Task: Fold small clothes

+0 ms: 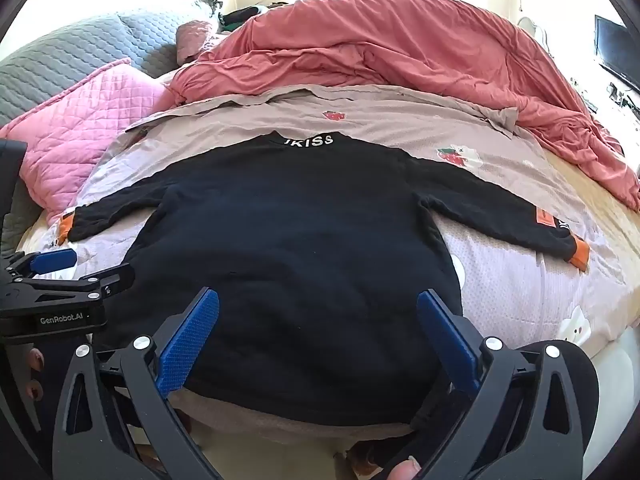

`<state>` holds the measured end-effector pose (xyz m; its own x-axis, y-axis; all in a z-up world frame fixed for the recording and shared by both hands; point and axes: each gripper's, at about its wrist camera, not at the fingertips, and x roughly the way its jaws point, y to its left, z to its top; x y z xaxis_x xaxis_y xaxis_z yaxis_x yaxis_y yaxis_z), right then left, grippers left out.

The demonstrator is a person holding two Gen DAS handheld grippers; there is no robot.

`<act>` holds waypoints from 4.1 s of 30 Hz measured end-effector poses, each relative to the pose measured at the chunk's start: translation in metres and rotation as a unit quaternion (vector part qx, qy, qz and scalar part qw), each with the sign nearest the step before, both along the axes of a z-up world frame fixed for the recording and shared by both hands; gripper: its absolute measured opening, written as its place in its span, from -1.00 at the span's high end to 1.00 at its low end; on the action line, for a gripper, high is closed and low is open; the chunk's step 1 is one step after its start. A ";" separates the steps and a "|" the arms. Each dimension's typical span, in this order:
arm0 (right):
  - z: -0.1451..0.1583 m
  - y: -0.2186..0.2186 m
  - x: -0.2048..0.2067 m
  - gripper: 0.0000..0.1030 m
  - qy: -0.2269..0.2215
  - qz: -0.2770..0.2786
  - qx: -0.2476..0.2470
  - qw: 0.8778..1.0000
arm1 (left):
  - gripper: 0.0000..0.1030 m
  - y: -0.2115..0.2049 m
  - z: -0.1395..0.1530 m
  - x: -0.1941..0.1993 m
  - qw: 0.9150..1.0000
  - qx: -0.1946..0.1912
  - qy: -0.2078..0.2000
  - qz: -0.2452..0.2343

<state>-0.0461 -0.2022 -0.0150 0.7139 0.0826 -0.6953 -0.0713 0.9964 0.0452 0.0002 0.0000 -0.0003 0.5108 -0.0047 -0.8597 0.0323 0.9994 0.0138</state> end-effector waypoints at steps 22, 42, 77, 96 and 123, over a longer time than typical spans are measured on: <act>-0.001 0.002 -0.003 -0.92 0.004 0.006 -0.003 1.000 | -0.83 0.001 0.000 -0.001 1.000 -0.001 -0.001 0.002; -0.004 0.000 -0.004 -0.92 0.006 0.003 -0.001 1.000 | -0.83 0.005 0.002 0.000 1.000 0.001 -0.003 0.005; -0.007 0.001 0.002 -0.92 0.013 0.001 0.001 1.000 | -0.83 0.006 -0.007 0.009 1.000 -0.001 0.009 0.003; 0.006 -0.026 0.064 -0.92 0.012 -0.039 -0.008 0.999 | -0.83 -0.020 -0.003 0.058 1.000 0.006 0.004 -0.004; 0.021 -0.113 0.194 -0.92 0.002 -0.144 0.035 0.989 | -0.83 -0.077 0.000 0.176 1.000 -0.005 0.003 -0.011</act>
<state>0.1475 -0.3149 0.0061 0.7120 -0.0759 -0.6980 0.2155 0.9698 0.1144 0.1763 -0.0773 -0.0003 0.5052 -0.0242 -0.8627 0.0550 0.9985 0.0042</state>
